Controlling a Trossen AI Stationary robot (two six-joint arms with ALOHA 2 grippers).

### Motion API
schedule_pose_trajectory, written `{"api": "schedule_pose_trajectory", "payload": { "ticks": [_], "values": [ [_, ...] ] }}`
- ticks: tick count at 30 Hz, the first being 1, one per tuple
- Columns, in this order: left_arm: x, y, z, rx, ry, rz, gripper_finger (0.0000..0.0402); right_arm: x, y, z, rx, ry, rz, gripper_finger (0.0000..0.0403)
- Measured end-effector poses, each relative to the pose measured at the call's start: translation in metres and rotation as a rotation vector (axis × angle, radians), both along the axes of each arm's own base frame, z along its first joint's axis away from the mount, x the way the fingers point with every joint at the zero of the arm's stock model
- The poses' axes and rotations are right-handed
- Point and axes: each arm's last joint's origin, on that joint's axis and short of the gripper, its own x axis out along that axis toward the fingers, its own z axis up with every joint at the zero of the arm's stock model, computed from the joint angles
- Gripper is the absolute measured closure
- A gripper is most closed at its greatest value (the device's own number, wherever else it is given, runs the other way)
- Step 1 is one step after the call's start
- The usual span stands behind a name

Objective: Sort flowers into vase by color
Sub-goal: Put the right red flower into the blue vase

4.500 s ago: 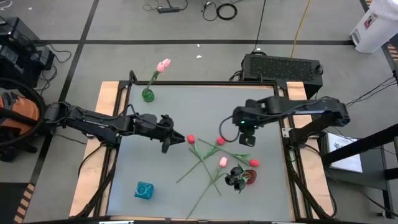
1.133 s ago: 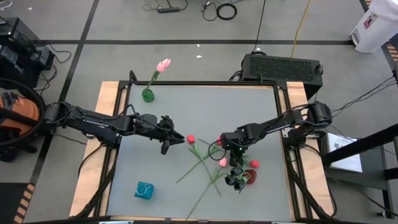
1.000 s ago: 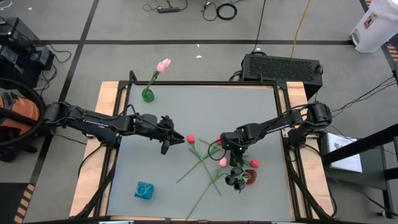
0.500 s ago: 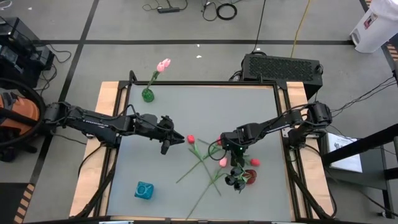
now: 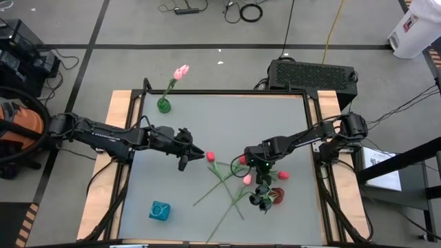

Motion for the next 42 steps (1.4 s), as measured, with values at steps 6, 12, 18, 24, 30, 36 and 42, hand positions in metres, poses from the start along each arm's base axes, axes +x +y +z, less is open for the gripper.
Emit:
{"api": "schedule_pose_trajectory", "payload": {
  "ticks": [6, 12, 18, 24, 30, 36, 42],
  "values": [
    [0.0, 0.0, 0.0, 0.0, 0.0, 0.0, 0.0301, 0.0, 0.0, 0.002, -0.006, 0.011, 0.022, 0.0401],
    [0.0, 0.0, 0.0, 0.0, 0.001, 0.0, 0.0301, 0.003, 0.001, 0.011, -0.013, 0.055, 0.064, 0.0402],
    [0.0, 0.0, 0.0, 0.0, 0.002, 0.0, 0.0301, 0.008, -0.001, 0.025, -0.088, 0.071, 0.08, 0.0402],
    [0.0, 0.0, 0.0, 0.0, 0.002, 0.0, 0.0301, 0.012, -0.002, 0.039, -0.173, 0.084, 0.103, 0.0403],
    [0.0, 0.0, 0.0, 0.0, 0.002, 0.0, 0.0301, 0.02, -0.003, 0.06, -0.212, 0.078, 0.127, 0.0402],
    [0.0, 0.0, 0.0, 0.0, 0.002, 0.0, 0.0301, 0.026, -0.005, 0.09, -0.286, 0.086, 0.156, 0.0402],
    [0.0, 0.0, 0.0, 0.0, 0.003, 0.0, 0.0301, 0.032, -0.006, 0.125, -0.34, 0.072, 0.168, 0.04]
  ]
}}
